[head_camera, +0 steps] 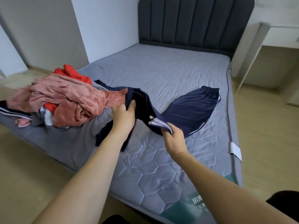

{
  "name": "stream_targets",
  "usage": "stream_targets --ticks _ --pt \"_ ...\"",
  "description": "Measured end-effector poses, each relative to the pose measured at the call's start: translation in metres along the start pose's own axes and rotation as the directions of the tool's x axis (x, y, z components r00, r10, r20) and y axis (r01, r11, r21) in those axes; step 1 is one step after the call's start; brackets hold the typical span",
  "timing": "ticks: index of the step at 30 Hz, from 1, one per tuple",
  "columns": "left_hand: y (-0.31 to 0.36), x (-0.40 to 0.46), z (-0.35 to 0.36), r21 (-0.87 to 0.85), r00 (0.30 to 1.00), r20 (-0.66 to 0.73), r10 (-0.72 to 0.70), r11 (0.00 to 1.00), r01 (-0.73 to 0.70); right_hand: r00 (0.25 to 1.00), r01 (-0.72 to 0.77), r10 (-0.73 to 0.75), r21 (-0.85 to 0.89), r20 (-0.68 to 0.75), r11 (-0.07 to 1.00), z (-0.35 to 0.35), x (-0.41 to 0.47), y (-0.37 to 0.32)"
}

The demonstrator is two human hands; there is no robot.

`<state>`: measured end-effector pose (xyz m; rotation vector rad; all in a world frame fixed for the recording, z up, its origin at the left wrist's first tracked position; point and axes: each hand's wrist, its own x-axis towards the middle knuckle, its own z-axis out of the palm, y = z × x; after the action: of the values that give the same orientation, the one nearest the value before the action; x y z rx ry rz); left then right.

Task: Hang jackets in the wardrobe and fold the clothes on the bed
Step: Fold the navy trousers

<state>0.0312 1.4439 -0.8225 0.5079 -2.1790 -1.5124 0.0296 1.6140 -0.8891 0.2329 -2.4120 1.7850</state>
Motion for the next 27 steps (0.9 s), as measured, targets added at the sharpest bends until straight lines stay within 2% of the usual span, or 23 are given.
stream_targets --ticks 1,2,4,6,7,8,9,10,11,13,15,17,20,24,27 --pt "-0.004 -0.004 -0.008 0.004 0.999 -0.023 0.043 0.999 -0.043 0.974 -0.192 0.175 0.119 0.141 0.974 0.000 -0.004 -0.012" --pt "-0.007 -0.008 -0.017 -0.023 0.997 -0.042 0.063 0.998 -0.064 0.908 -0.363 0.298 0.201 0.295 0.910 0.003 -0.009 -0.024" --pt "-0.011 -0.005 -0.038 -0.060 0.984 -0.136 0.117 0.990 -0.126 0.735 -0.602 0.391 0.270 0.554 0.751 0.014 -0.017 -0.050" --pt "-0.004 0.007 -0.059 -0.054 0.951 -0.257 0.169 0.980 -0.189 0.566 -0.723 0.332 0.261 0.755 0.639 0.023 -0.024 -0.078" --pt "0.003 0.014 -0.065 -0.047 0.942 -0.281 0.182 0.978 -0.203 0.492 -0.737 0.275 0.227 0.826 0.636 0.026 -0.024 -0.088" --pt "0.010 0.021 -0.068 -0.038 0.944 -0.277 0.180 0.980 -0.198 0.437 -0.736 0.221 0.204 0.872 0.646 0.026 -0.023 -0.094" --pt "0.019 0.027 -0.068 -0.026 0.952 -0.249 0.178 0.981 -0.190 0.419 -0.723 0.202 0.191 0.885 0.664 0.025 -0.020 -0.097" --pt "0.025 0.033 -0.064 -0.005 0.964 -0.203 0.170 0.985 -0.174 0.438 -0.714 0.211 0.196 0.874 0.672 0.023 -0.015 -0.098" --pt "0.028 0.039 -0.054 0.022 0.975 -0.144 0.172 0.985 -0.171 0.515 -0.696 0.256 0.224 0.818 0.683 0.019 -0.009 -0.094" --pt "0.028 0.048 -0.027 0.092 0.994 0.003 0.113 0.989 -0.112 0.717 -0.641 0.370 0.349 0.590 0.684 0.009 0.006 -0.079" --pt "0.017 0.052 0.009 0.222 0.990 0.137 0.032 0.973 -0.063 0.841 -0.540 0.424 0.488 0.335 0.686 -0.008 0.024 -0.056" --pt "0.003 0.057 0.052 0.314 0.961 0.273 0.036 0.941 -0.125 0.872 -0.475 0.466 0.490 0.150 0.731 -0.029 0.043 -0.034" --pt "-0.002 0.074 0.116 0.388 0.938 0.347 0.008 0.909 -0.151 0.868 -0.448 0.495 0.377 -0.033 0.811 -0.061 0.082 0.001" --pt "0.007 0.110 0.212 0.424 0.913 0.401 0.068 0.870 -0.251 0.858 -0.415 0.485 0.330 -0.167 0.848 -0.100 0.161 0.059" --pt "-0.008 0.140 0.292 0.429 0.902 0.414 0.119 0.849 -0.309 0.839 -0.430 0.472 0.199 -0.272 0.880 -0.123 0.221 0.119"
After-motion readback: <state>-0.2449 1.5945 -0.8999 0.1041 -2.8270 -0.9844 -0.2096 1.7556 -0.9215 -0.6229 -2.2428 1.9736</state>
